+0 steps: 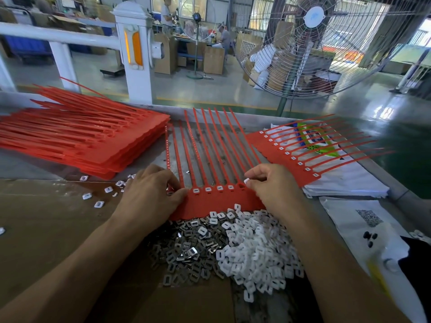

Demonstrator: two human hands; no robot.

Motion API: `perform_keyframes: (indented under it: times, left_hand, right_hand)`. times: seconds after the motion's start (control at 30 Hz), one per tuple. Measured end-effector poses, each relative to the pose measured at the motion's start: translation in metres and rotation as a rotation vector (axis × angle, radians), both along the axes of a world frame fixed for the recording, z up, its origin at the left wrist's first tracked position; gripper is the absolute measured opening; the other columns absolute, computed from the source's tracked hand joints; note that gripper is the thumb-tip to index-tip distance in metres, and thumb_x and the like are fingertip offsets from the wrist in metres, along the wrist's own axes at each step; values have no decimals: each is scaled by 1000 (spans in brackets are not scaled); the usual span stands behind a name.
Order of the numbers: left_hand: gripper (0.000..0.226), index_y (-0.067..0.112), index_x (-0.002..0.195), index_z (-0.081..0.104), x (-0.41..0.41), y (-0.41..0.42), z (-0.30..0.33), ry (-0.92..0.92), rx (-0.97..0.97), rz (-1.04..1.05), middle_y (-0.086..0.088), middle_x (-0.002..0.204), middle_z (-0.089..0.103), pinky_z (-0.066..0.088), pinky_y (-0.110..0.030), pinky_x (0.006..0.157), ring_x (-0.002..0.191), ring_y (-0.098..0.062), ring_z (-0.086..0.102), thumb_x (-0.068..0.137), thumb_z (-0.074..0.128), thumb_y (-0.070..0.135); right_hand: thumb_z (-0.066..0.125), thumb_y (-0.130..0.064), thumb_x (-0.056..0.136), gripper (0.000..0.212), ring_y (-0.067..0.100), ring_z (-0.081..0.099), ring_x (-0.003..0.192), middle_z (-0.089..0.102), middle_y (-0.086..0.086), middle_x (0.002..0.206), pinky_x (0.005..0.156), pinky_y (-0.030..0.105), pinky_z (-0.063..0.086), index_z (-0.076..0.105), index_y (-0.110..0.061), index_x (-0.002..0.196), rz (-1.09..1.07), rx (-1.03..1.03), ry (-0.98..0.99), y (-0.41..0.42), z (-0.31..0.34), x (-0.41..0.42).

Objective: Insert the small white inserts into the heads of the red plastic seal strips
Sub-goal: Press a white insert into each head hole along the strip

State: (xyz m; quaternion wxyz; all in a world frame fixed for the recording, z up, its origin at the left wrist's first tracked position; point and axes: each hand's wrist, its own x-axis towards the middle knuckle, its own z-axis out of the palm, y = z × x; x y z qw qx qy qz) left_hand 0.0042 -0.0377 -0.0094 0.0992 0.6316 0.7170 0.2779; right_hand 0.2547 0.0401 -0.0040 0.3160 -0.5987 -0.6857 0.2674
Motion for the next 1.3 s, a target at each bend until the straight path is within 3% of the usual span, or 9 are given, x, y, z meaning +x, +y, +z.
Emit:
perform_keyframes:
  times: [0.33,0.53,0.63,0.8,1.03,1.17,1.3]
  left_hand:
    - [16,38,87,65,0,0,-2,14,12,-12,12,103,52,43,-47,101,106,-15,51,86,68,53]
    - [16,38,87,64,-1,0,-1,15,13,-15,12,104,52,43,-47,101,106,-15,51,86,67,54]
    - [16,38,88,65,-1,1,-2,19,13,-11,11,104,53,43,-47,101,108,-16,51,86,68,54]
    - [16,38,89,65,-1,1,-2,20,9,-9,11,105,53,43,-46,102,109,-16,51,86,67,54]
    - [17,38,90,66,-1,2,-3,23,12,-16,12,105,53,43,-47,102,108,-15,51,86,67,54]
    - [17,37,89,66,-2,2,-4,25,21,-14,12,104,53,43,-46,101,107,-15,51,86,67,54]
    - [17,38,89,66,-2,2,-4,22,19,-17,12,104,53,43,-45,101,107,-15,50,86,67,54]
  right_hand:
    - [73,-21,96,12,-8,59,79,61,-23,85,63,7,37,75,-26,106,2,47,-59,1,-7,-4]
    - [73,-22,96,11,-10,55,78,56,-27,81,64,9,36,77,-26,106,15,62,-120,1,-8,-6]
    - [72,-22,96,12,-10,55,79,60,-24,86,67,10,38,78,-25,106,15,74,-131,1,-9,-8]
    - [70,-22,97,17,-3,59,84,74,-9,112,73,10,42,79,-23,112,34,88,-160,-2,-7,-9]
    - [64,-18,101,19,2,61,95,73,-7,118,86,22,48,77,-22,114,24,85,-121,-4,-5,-9]
    - [60,-16,102,21,2,59,89,73,-9,114,79,20,45,77,-22,112,-12,99,-145,-3,-3,-7]
    - [58,-16,98,24,-1,61,67,66,-23,85,55,12,40,79,-26,101,-23,88,-193,-6,2,-5]
